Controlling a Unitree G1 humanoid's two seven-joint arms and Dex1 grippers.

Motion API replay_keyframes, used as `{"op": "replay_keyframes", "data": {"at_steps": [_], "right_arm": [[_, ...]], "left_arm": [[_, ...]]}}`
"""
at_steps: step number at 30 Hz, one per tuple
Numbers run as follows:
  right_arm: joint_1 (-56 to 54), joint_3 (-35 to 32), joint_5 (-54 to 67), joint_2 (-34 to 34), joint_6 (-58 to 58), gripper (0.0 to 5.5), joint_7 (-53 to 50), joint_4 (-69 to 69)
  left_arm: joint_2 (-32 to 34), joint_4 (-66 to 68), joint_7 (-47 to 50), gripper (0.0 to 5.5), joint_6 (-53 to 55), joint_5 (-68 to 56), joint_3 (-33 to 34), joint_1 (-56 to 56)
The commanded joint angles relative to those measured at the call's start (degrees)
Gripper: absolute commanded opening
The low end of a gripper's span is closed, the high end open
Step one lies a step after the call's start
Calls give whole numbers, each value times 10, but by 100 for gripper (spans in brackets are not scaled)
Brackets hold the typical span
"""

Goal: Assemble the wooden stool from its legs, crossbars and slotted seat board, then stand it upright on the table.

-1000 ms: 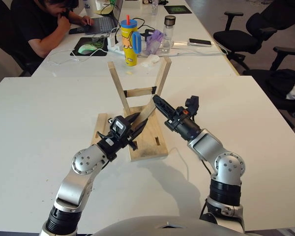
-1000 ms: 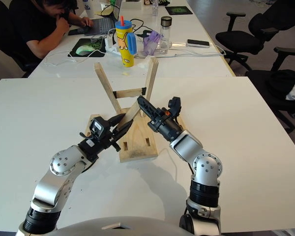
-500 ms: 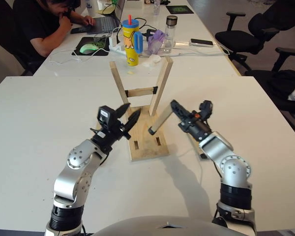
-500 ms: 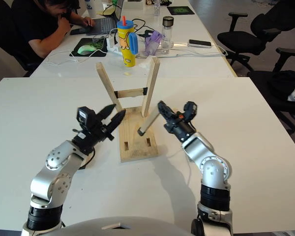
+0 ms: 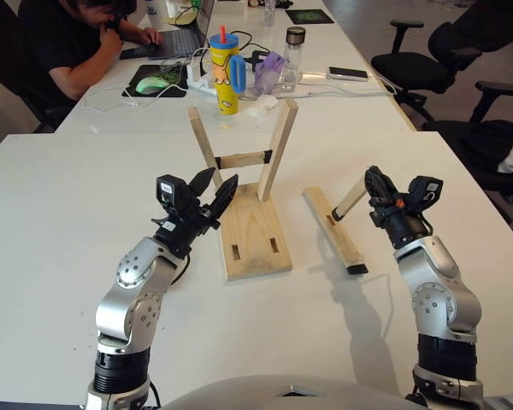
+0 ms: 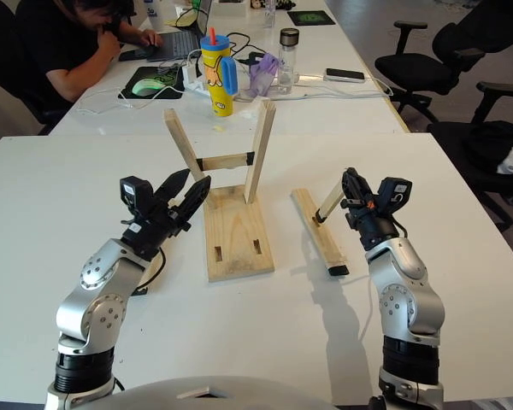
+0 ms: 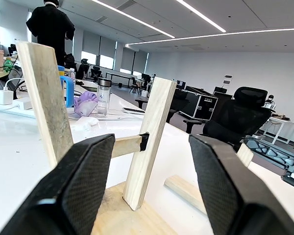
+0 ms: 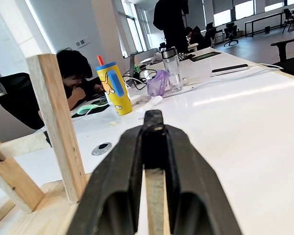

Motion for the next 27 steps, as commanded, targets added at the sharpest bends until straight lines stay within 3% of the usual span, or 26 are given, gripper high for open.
{"op": "replay_keyframes", "data": {"at_steps": [1, 27], "right_arm": [[-11, -4, -10, 4, -16, 42, 8, 19], [-18, 6, -48, 17, -36, 42, 17, 45]], "left_arm": [[7, 9, -5, 280, -3, 4, -3, -6], [7, 7, -8, 280, -7, 16, -20, 6]]}}
